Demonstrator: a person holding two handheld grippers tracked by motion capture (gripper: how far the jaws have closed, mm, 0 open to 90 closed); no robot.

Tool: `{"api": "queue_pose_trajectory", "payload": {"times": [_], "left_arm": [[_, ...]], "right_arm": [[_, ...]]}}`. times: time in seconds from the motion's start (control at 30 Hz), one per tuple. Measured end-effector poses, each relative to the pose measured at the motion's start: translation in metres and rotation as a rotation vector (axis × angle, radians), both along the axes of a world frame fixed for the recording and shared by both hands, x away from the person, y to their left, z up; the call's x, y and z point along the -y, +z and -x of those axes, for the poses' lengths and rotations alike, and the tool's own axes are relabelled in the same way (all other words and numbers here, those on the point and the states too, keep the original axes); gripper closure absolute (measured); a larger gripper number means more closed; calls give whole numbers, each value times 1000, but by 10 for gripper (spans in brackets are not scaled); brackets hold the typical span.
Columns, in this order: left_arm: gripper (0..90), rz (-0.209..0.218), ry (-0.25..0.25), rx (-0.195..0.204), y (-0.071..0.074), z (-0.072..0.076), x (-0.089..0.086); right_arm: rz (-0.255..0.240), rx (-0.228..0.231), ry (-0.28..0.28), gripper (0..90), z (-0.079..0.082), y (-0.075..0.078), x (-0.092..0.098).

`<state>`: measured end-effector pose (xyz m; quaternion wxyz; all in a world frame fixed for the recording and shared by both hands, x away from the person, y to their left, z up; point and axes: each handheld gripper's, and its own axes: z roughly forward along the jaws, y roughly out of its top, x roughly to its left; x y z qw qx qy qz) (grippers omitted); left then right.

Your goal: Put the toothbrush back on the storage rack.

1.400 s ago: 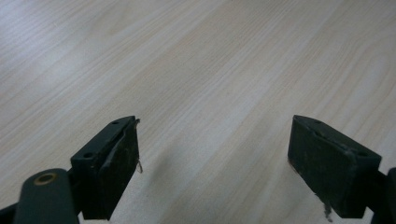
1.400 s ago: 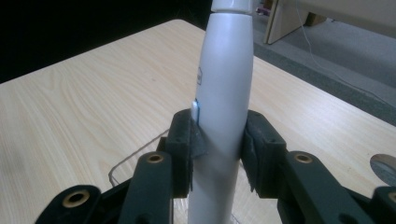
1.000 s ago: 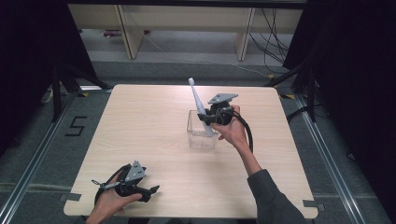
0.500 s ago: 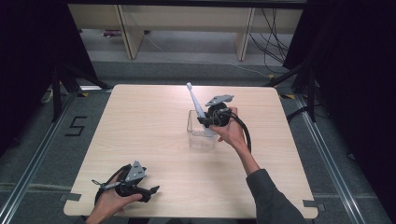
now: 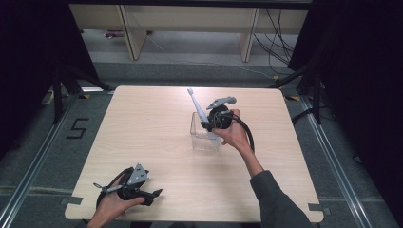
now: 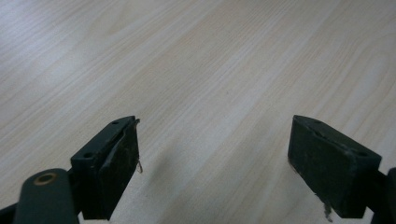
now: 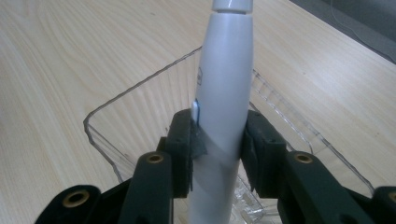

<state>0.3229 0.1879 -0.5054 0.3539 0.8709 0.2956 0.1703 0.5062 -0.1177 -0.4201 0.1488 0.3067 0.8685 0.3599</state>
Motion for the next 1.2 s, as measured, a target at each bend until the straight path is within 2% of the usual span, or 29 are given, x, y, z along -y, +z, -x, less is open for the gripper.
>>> {"api": "queue_pose_trajectory", "payload": {"times": [0.07, 0.23, 0.3, 0.33, 0.47, 0.57, 0.8, 0.83, 0.87, 1.2], "left_arm": [[160, -1, 1, 2, 0, 0, 0], [160, 3, 1, -6, 0, 0, 0], [160, 6, 1, -5, 0, 0, 0], [160, 5, -1, -5, 0, 0, 0], [160, 0, 11, -13, 0, 1, 0], [160, -7, 13, -16, 0, 1, 0], [160, 0, 5, -22, 0, 1, 1], [160, 1, 7, -16, -1, 1, 1], [160, -9, 2, -18, 0, 1, 0], [160, -4, 4, -15, 0, 1, 1]], "right_arm": [[-9, -4, -8, 666, 0, -1, -2], [27, -11, 6, 665, -2, -2, -3], [23, -11, 8, 665, -3, -5, -4], [37, -30, 5, 665, -2, -4, -4], [38, -37, 4, 664, -4, -6, -5], [60, -54, 11, 664, -5, -6, -6], [81, -52, 13, 663, -8, -7, -9], [97, -60, 13, 663, -8, -6, -9], [97, -63, 10, 662, -8, -8, -10], [110, -78, 10, 659, -10, -9, -8]]}}
